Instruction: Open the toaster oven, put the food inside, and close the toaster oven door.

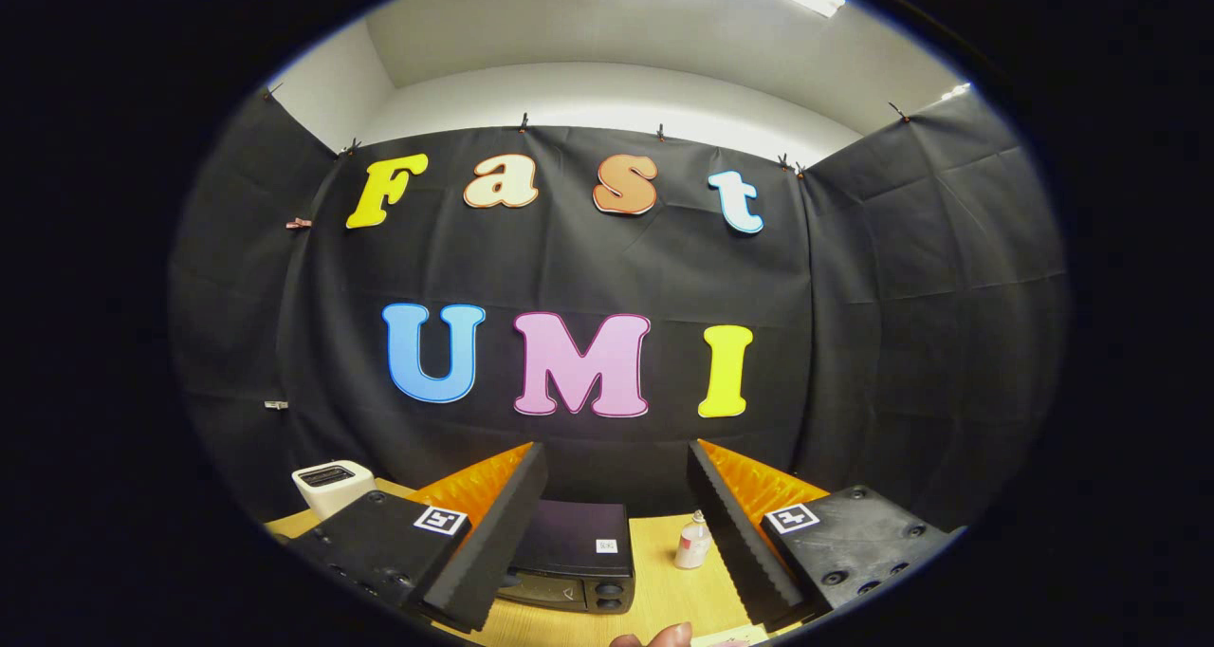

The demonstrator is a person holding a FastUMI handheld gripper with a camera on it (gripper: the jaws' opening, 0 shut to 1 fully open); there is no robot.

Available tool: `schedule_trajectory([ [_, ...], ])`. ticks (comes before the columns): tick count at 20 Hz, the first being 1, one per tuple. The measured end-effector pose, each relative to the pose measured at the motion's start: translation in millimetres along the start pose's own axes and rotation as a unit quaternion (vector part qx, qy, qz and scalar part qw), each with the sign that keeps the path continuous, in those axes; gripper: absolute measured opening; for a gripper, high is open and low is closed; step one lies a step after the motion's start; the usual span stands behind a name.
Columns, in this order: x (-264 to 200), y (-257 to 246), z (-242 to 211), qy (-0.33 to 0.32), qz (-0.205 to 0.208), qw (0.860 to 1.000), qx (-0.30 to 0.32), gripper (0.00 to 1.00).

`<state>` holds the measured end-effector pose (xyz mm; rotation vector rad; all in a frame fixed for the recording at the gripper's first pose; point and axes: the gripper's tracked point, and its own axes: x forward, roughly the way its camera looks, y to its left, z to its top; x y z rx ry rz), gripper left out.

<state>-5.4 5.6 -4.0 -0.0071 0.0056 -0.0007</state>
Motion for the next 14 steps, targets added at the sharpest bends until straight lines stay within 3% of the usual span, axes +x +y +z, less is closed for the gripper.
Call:
schedule_trajectory([
  [8, -1.8, 10.5, -3.7, 0.005, 0.003, 1.000, 0.011, 0.98],
  [14, 7.4, 50.4, -12.6, 0.012, 0.014, 1.000, 0.021, 0.98],
])
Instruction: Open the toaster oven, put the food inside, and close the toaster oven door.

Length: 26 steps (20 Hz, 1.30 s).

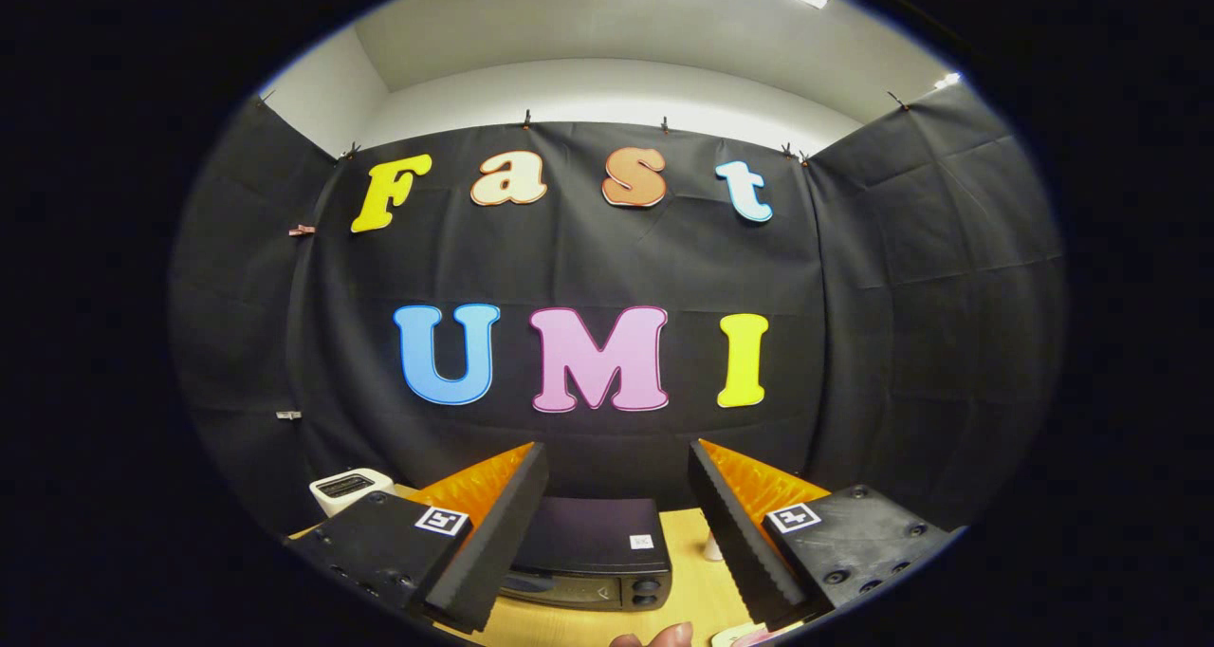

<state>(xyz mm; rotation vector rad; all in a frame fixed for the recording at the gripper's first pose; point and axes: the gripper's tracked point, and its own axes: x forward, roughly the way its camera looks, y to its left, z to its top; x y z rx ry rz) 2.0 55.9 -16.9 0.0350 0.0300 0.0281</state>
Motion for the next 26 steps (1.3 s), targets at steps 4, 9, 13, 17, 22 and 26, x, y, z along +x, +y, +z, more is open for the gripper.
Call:
schedule_trajectory([
  [4, 11.9, 48.5, -41.9, 0.030, 0.020, 0.999, 0.008, 0.99],
  [9, 36.0, 87.6, -125.7, 0.102, 0.010, 0.994, 0.032, 0.99],
  [13, 50.0, 97.6, -199.7, 0.172, -0.007, 0.984, 0.039, 0.99],
  [17, 58.7, 100.7, -244.4, 0.207, -0.013, 0.978, 0.019, 0.99],
  [22, 66.3, 111.7, -279.3, 0.244, -0.010, 0.970, 0.014, 0.99],
  [26, 54.5, 113.9, -284.1, 0.250, -0.004, 0.968, -0.003, 1.00],
])
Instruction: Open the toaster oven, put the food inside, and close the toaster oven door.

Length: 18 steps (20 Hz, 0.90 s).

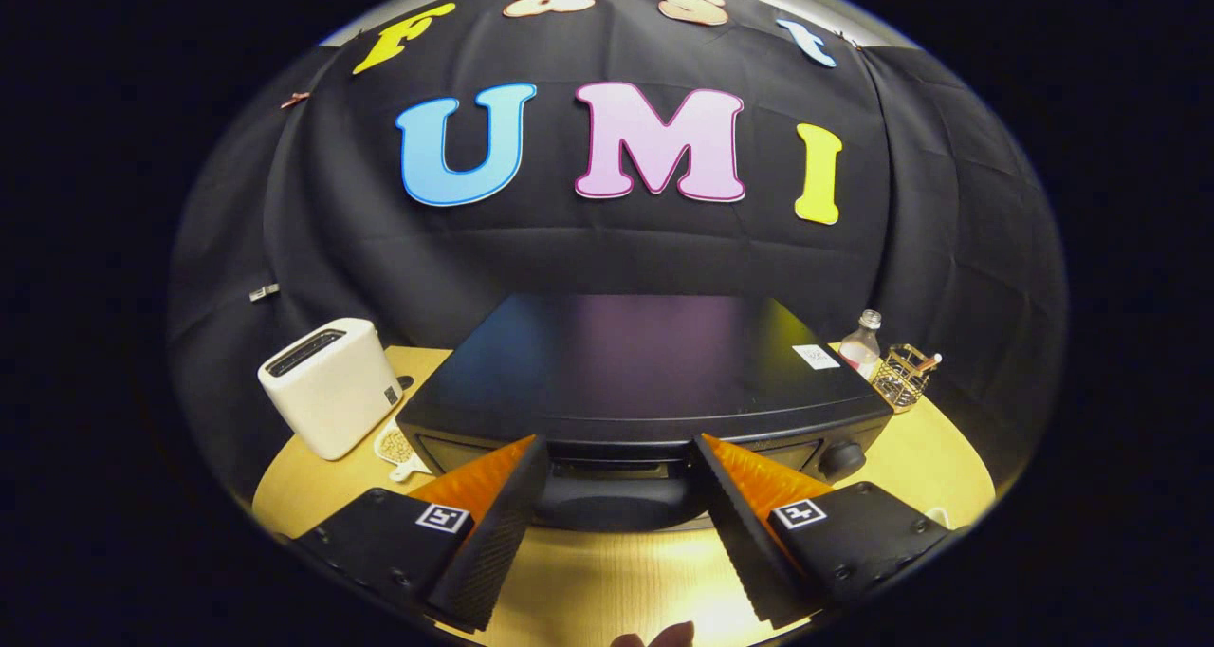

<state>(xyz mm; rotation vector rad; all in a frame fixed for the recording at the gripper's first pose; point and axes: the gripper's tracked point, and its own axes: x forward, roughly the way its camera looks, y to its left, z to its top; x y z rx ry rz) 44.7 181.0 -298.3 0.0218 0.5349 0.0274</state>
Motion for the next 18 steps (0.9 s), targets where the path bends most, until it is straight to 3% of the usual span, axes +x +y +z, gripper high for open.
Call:
schedule_trajectory([
  [9, -52.5, 1.0, -55.0, 0.036, 0.009, 0.999, 0.010, 1.00],
  [18, -75.9, -3.9, -140.8, 0.131, 0.009, 0.991, 0.020, 0.97],
])
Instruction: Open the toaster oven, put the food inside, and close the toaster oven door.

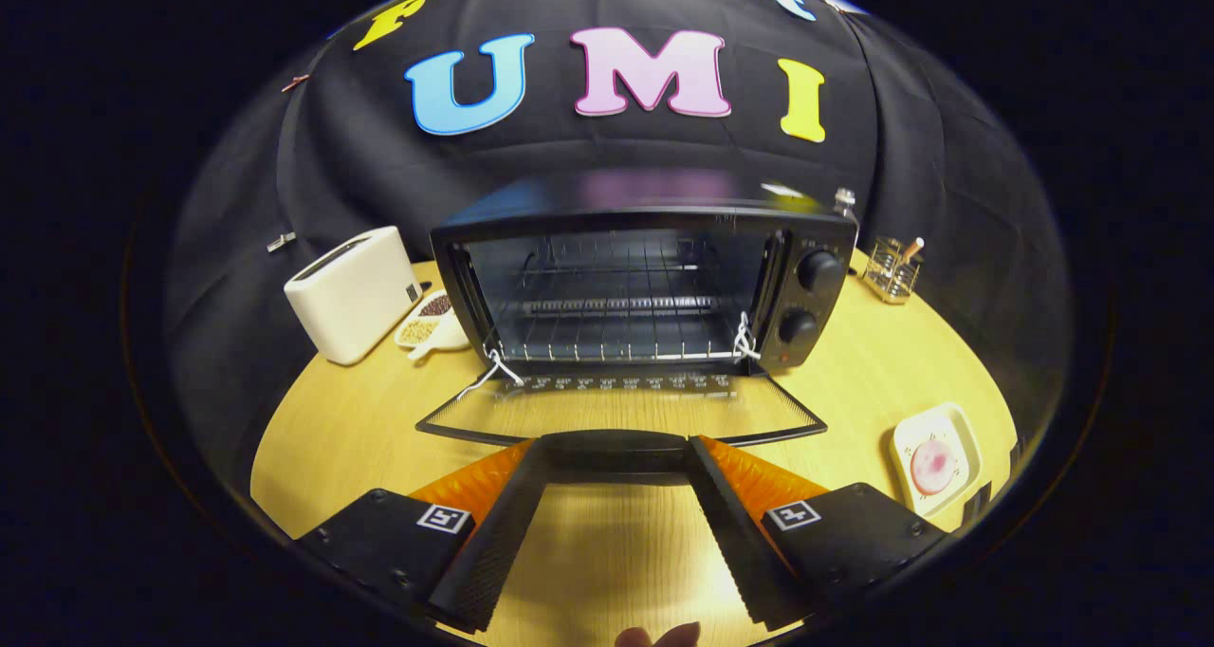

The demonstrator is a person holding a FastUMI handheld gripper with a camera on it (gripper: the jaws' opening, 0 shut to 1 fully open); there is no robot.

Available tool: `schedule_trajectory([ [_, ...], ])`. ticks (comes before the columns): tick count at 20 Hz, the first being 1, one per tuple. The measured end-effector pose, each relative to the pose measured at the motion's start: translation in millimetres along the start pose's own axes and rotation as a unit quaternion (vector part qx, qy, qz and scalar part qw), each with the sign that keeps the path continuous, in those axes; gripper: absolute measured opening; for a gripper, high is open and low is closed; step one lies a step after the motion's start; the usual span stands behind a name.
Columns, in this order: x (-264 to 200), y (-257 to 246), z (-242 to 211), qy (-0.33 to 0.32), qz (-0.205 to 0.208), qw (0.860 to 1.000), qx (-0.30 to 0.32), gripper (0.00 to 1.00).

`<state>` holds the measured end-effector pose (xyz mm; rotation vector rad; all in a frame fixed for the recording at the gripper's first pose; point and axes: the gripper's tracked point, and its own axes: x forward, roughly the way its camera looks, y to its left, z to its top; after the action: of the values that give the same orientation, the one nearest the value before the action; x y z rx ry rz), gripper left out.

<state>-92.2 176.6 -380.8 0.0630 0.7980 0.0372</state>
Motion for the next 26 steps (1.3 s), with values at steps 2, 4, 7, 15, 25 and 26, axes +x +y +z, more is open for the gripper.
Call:
schedule_trajectory([
  [2, 2.6, -2.3, -14.4, 0.019, -0.003, 1.000, -0.001, 0.97],
  [4, 3.9, -4.0, -22.1, 0.031, -0.003, 0.999, -0.009, 0.98],
  [7, 1.7, -4.8, -22.6, 0.034, 0.006, 0.999, -0.011, 0.98],
  [15, -83.1, -102.0, 41.5, 0.028, 0.065, 0.997, -0.015, 0.97],
  [25, -89.1, -322.9, -9.6, 0.208, 0.075, 0.975, -0.009, 1.00],
  [26, -81.6, -336.8, -15.1, 0.222, 0.075, 0.972, -0.007, 0.99],
])
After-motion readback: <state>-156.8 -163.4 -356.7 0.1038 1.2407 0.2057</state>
